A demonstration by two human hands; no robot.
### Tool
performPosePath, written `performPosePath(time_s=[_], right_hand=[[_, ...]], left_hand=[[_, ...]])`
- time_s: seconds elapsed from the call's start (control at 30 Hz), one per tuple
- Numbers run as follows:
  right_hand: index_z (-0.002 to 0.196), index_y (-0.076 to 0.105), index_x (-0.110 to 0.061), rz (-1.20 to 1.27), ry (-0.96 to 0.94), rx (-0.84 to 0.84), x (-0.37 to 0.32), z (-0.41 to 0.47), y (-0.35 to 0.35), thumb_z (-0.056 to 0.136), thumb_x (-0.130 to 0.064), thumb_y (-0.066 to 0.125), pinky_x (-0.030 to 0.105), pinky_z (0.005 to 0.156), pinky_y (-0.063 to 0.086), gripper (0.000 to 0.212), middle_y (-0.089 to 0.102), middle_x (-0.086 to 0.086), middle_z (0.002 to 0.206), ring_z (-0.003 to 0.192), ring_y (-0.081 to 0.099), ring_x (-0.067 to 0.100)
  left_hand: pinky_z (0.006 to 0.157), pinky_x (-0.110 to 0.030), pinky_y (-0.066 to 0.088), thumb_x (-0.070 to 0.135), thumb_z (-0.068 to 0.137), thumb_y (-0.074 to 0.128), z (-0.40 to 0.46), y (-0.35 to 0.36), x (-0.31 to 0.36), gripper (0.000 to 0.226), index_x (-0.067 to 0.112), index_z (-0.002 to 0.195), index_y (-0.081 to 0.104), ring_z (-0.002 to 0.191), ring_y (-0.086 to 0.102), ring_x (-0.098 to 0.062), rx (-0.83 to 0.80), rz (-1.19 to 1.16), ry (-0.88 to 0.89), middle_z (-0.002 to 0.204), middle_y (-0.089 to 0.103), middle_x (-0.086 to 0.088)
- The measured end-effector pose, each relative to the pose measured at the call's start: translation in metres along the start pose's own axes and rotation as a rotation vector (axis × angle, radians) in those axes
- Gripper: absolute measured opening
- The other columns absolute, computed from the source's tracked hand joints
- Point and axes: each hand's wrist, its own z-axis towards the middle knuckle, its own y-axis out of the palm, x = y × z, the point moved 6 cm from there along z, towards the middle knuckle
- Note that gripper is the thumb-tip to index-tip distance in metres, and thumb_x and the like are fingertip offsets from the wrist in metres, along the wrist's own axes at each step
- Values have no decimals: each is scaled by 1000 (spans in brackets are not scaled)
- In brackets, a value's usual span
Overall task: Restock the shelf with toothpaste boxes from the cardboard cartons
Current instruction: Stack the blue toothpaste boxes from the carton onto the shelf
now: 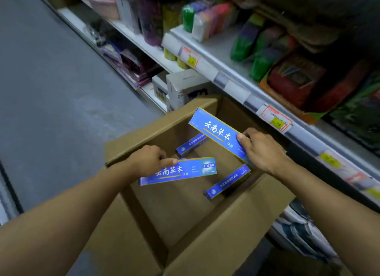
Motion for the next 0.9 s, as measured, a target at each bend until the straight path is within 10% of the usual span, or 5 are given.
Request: performPosePath(time_s=[0.33, 0.9], right_hand=[[95, 56, -22, 82, 15, 257, -5, -61, -153, 95, -45, 42, 37, 77, 43, 27, 65, 10, 101, 101, 57, 31], [94, 53, -22, 27, 316, 679, 79, -221, -347, 94, -46, 43, 38, 76, 42, 26, 64, 11, 106, 101, 55, 32]], left_hand=[[55, -25, 31, 37, 76, 75, -59, -109, 67, 30, 8, 75, 65, 57, 42, -11, 184, -328, 118, 64, 52, -1], [57, -24, 37, 36, 82, 70, -123, -228, 301, 22, 15, 82, 70, 61, 52, -9, 312, -162, 607, 73, 67, -6]])
